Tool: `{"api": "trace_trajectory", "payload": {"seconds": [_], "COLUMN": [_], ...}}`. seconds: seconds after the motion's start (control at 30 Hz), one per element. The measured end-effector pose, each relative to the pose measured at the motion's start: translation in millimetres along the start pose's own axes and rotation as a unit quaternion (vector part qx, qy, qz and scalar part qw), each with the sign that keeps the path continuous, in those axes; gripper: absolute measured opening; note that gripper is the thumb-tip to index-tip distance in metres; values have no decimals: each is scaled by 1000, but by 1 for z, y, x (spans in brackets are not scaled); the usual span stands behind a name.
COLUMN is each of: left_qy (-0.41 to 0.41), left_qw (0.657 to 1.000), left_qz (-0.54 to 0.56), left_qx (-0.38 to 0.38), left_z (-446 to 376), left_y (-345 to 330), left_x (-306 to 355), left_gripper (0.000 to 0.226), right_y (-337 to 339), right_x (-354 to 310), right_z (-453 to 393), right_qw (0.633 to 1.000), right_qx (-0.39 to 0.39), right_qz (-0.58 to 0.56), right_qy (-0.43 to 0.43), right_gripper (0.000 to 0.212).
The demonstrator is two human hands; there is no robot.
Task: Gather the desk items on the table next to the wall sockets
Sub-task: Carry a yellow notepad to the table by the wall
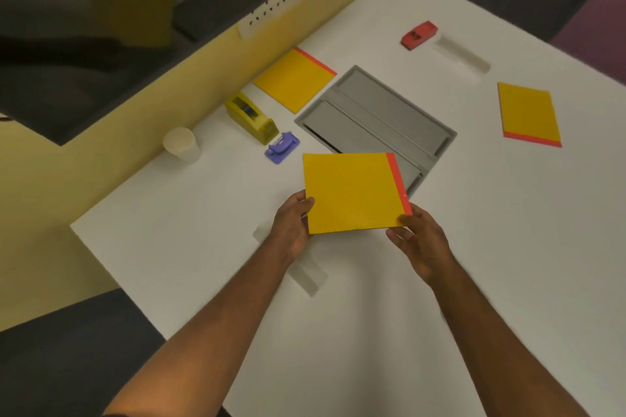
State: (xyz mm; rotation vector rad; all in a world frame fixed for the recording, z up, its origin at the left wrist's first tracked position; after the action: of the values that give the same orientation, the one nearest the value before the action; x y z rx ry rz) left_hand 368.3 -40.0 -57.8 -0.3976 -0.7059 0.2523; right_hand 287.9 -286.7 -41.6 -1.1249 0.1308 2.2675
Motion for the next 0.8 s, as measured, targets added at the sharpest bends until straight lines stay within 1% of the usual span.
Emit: {"api": "trace_trajectory", "payload": {"seconds": [0.1, 0.23, 0.47, 0.57, 0.67, 0.8], "left_qy": [-4, -18, -103, -111, -107, -101], "left_qw": [1000, 999, 994, 993, 992, 987], "left_qz": [18, 37, 26, 28, 31, 34], "left_qx": [-5, -14, -14, 15, 59, 118], "left_z": [-23, -56, -114, -138, -165, -203], "left_y": [2, -1, -28, -35, -40, -36], "left_x": [18, 46, 113, 136, 151, 169], "left_gripper": [25, 28, 38, 36, 35, 44], "right_y": [-26, -60, -117, -140, -161, -190], "right_x": [-21, -60, -130, -150, -166, -179], "right_z": [-29, -73, -161, -197, -232, -272], "right_qw": [1000, 999, 993, 991, 989, 983], "right_qx": [4, 0, 15, 12, 1, -24], "right_qz": [-12, 14, 65, 77, 91, 129], "right_qy": [13, 47, 100, 106, 115, 128], "right_gripper": [36, 37, 46, 48, 49, 38]}}
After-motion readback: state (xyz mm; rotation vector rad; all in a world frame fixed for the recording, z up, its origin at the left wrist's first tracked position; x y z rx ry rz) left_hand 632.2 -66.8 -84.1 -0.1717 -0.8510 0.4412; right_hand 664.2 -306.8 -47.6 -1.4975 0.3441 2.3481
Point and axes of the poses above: each hand's wrist, its own z-axis away from the middle knuckle, its own y-axis out of the back of the hand, x = y × z, the point moved 5 cm from there along -z, towards the middle knuckle, and after that the axes turned 3 degrees about y, right-handed, at the moved point
